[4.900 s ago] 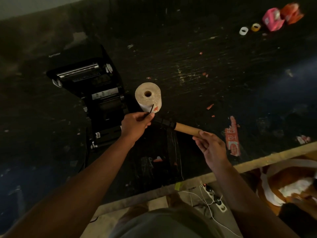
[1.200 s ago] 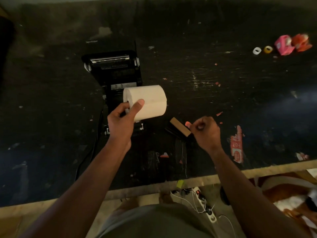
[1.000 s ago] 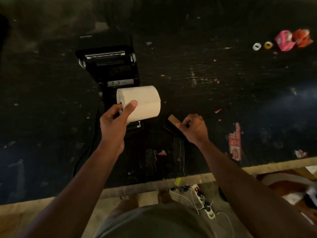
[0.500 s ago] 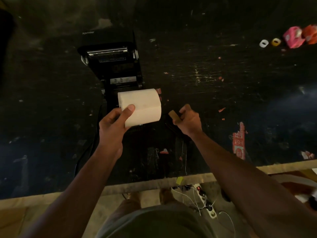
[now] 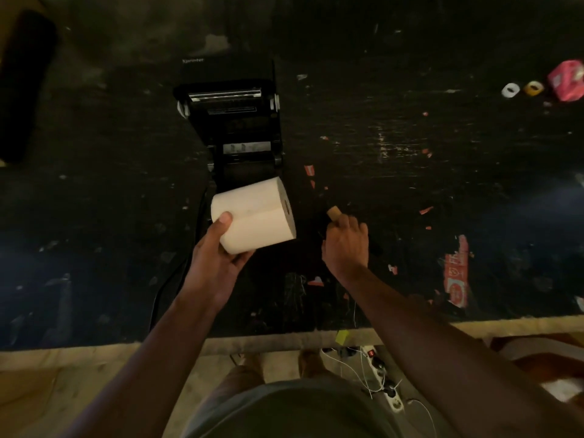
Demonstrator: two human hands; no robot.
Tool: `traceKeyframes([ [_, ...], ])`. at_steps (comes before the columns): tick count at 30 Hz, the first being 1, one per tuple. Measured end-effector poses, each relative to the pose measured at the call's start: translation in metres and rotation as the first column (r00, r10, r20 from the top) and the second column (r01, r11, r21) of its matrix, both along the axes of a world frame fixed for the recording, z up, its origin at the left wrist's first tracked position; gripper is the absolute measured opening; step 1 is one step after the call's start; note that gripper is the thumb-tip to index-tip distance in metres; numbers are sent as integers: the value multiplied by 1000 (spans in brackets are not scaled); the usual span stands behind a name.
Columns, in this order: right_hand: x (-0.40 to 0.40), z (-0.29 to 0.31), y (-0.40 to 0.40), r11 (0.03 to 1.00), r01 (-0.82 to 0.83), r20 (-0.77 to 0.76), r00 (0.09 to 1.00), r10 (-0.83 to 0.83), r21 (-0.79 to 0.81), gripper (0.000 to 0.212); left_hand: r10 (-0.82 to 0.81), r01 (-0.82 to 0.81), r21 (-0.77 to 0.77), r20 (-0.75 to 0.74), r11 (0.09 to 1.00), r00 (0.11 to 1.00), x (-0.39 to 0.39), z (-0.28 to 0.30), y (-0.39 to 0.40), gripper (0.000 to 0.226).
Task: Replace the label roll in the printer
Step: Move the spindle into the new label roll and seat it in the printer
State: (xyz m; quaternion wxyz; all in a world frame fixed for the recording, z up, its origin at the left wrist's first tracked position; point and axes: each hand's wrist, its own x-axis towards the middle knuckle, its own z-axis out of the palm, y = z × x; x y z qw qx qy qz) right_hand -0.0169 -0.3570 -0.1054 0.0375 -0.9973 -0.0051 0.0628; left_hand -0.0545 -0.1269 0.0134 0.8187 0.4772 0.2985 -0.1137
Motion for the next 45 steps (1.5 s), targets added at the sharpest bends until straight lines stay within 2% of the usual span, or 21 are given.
traceKeyframes([
  [2, -3, 1, 6, 1000, 31, -5, 1000, -31, 8, 31, -8, 8, -32, 3, 999, 1000, -1, -1, 4, 50],
  [4, -9, 6, 9, 997, 40, -8, 999, -39, 72, 41, -27, 27, -64, 12, 998, 1000, -2, -1, 8, 69],
  [6, -15, 16, 3, 966, 88, 12, 996, -94, 242, 37, -45, 47, -87, 22, 995, 999, -1, 0, 13, 93],
  [8, -18, 33, -11, 863, 186, -10, 979, -206, 470, 37, -55, 58, -102, 29, 993, 998, -1, 1, 16, 102],
  [9, -20, 45, -20, 775, 239, -43, 963, -265, 585, 37, -61, 64, -111, 32, 992, 998, 0, 1, 18, 103],
  [10, -21, 59, -28, 643, 285, -82, 941, -327, 711, 36, -68, 72, -117, 34, 990, 997, 1, 1, 18, 103],
  [12, -24, 88, -42, 266, 327, -187, 878, -440, 907, 28, -82, 86, -124, 37, 988, 996, 2, 0, 18, 99],
  [14, -27, 116, -48, -90, 313, -318, 828, -462, 946, 20, -86, 90, -133, 34, 987, 996, 3, -1, 17, 87],
  [15, -28, 126, -47, -231, 304, -377, 818, -433, 924, 16, -87, 91, -135, 30, 987, 996, 4, -2, 15, 80],
  [17, -29, 138, -41, -384, 295, -439, 817, -374, 875, 10, -102, 106, -143, 33, 984, 994, 5, -4, 12, 80],
  [19, -29, 142, -32, -442, 295, -464, 815, -346, 847, 9, -115, 121, -153, 47, 981, 992, 5, -6, 9, 84],
  [22, -31, 140, -27, -462, 291, -479, 798, -366, 838, 15, -118, 124, -168, 45, 978, 992, 5, -7, 5, 87],
  [26, -33, 134, -30, -412, 286, -452, 801, -392, 865, 15, -112, 115, -150, 29, 982, 993, 6, -7, 1, 87],
  [28, -33, 134, -30, -333, 263, -390, 825, -410, 905, 15, -126, 130, -128, 41, 983, 991, 7, -7, 1, 86],
  [32, -31, 135, -27, -183, 219, -277, 867, -413, 958, 13, -140, 144, -87, 46, 986, 989, 9, -10, -3, 64],
  [34, -32, 134, -24, -121, 231, -259, 898, -355, 966, 15, -137, 140, -80, 42, 987, 990, 10, -10, -7, 64],
  [37, -33, 127, -13, 42, 234, -212, 933, -292, 971, 15, -146, 148, -64, 45, 987, 988, 11, -10, -13, 67],
  [38, -34, 125, -8, 61, 233, -206, 934, -293, 971, 15, -152, 155, -58, 47, 986, 987, 11, -11, -15, 67],
  [42, -32, 118, 6, 40, 205, -176, 910, -377, 978, 14, -148, 150, -43, 48, 988, 988, 10, -18, -18, 52],
  [45, -35, 108, 9, 66, 146, -113, 925, -364, 987, 15, -150, 152, -29, 51, 988, 987, 8, -26, -11, 43],
])
